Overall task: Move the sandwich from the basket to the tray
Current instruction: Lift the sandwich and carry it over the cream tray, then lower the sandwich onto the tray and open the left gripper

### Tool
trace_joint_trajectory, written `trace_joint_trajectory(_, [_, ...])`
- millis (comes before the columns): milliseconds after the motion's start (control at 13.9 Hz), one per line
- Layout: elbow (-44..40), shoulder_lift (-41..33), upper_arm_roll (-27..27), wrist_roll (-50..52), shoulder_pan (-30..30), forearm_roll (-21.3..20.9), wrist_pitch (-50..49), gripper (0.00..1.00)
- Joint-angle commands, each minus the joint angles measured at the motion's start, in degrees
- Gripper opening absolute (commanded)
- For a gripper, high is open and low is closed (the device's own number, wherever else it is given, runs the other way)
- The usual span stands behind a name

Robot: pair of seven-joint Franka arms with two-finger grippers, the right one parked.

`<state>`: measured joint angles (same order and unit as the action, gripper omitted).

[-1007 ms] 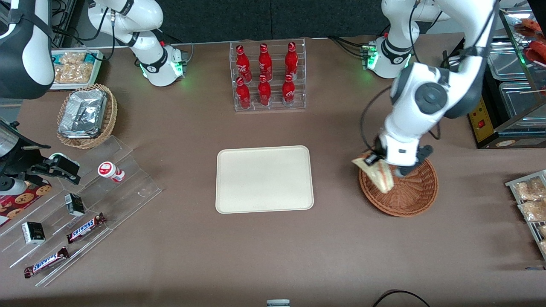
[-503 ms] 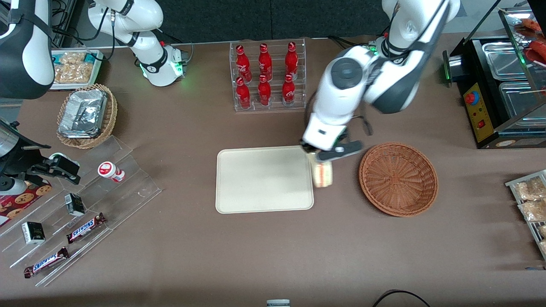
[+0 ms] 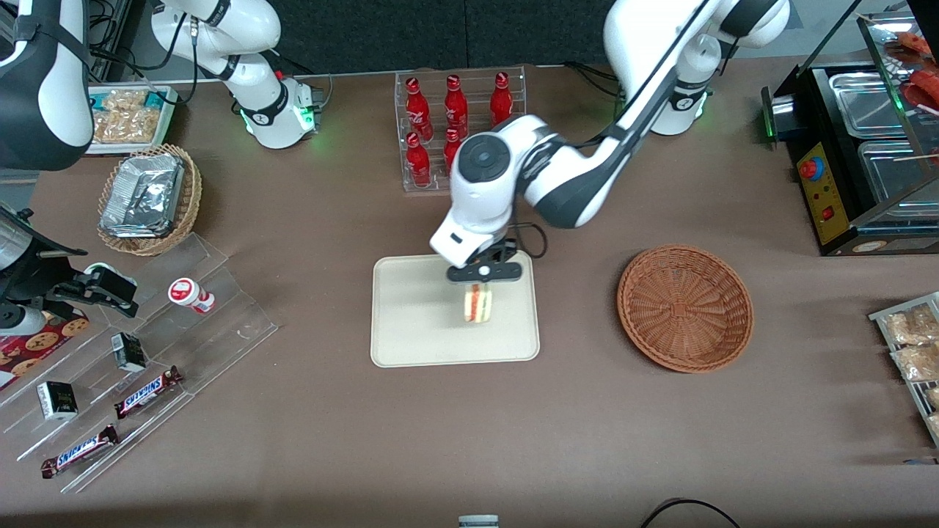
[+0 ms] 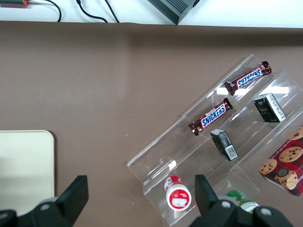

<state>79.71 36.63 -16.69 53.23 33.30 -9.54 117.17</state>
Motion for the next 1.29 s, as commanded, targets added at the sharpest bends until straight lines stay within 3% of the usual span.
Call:
trace_joint_trajectory(0, [-7.89, 7.3, 0.7, -0.15, 2.55, -1.18, -1.16, 0.0])
trace_joint_trajectory(288, [-8.78, 11.79, 0.96, 0.55, 3.17, -2.14, 3.58, 0.02])
trace_joint_trajectory(503, [-8.87, 14.95, 0.96, 6.78, 3.52, -8.29, 6.3, 0.04])
trace_joint_trajectory(791, [-8.96, 16.37, 0.87, 8.99, 4.23, -8.65, 7.36, 0.08])
trace_joint_trajectory(863, [-8.87, 16.45, 0.87, 9.26, 4.23, -8.65, 7.89, 0.15])
trace_joint_trajectory(935, [-8.87, 16.54, 0.87, 9.26, 4.31, -8.65, 7.98, 0.32])
trace_joint_trajectory(1007, [-8.87, 16.54, 0.87, 9.09, 4.23, -8.65, 7.98, 0.76])
trace_joint_trajectory(1078, [-9.13, 16.19, 0.87, 9.17, 4.23, -8.57, 7.98, 0.99])
trace_joint_trajectory(1222, [-10.18, 15.23, 0.79, 8.91, 3.62, -8.04, 6.93, 1.0])
